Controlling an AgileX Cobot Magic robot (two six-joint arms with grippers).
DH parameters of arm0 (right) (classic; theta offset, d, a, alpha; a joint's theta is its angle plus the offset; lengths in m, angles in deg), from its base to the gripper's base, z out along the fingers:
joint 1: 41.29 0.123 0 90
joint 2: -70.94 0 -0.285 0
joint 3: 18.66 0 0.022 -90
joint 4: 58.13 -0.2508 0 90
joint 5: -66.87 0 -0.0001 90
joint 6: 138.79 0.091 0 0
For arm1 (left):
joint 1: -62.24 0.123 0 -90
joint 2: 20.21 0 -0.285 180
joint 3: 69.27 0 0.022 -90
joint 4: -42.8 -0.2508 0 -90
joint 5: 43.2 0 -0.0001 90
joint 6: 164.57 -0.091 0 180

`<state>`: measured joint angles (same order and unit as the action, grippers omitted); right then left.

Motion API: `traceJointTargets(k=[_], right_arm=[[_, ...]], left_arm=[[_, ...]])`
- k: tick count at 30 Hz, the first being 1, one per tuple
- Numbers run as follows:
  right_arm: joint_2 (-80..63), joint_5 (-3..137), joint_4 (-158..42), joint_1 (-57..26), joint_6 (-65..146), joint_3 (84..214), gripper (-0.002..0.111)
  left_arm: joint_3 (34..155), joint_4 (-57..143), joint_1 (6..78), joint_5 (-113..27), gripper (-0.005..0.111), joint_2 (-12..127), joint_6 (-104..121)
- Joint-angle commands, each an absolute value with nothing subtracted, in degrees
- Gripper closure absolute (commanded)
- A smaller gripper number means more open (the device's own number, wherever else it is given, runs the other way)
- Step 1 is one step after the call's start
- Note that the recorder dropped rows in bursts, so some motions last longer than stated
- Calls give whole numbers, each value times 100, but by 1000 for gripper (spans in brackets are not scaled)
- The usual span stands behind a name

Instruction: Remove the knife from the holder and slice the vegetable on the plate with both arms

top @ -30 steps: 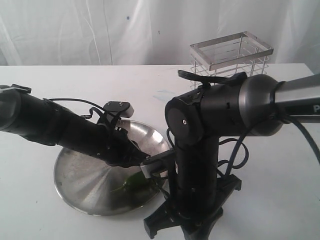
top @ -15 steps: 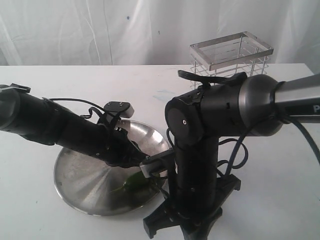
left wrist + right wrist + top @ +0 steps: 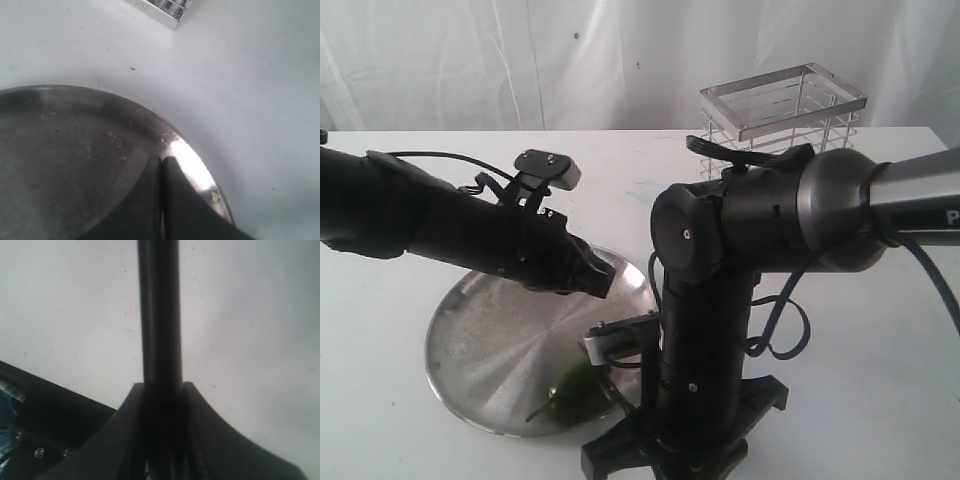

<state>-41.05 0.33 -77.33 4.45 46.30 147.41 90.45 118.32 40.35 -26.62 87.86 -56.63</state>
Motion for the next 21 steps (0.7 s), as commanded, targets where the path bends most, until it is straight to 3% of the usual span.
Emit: traceJointTargets(k=[1, 6, 21], right_arm=[[-4035, 117, -7825, 436, 4596, 14738, 108], [-4035, 226, -7903, 436, 4608, 14738, 108], [-4035, 504, -7903, 436, 4608, 14738, 108]], left_arm=[[9005, 11086, 4045, -2252, 107, 8635, -5268], [8336, 10833, 4045, -3101, 107, 8785, -4782], [8345, 11953, 4045, -2660, 107, 9092, -4731]])
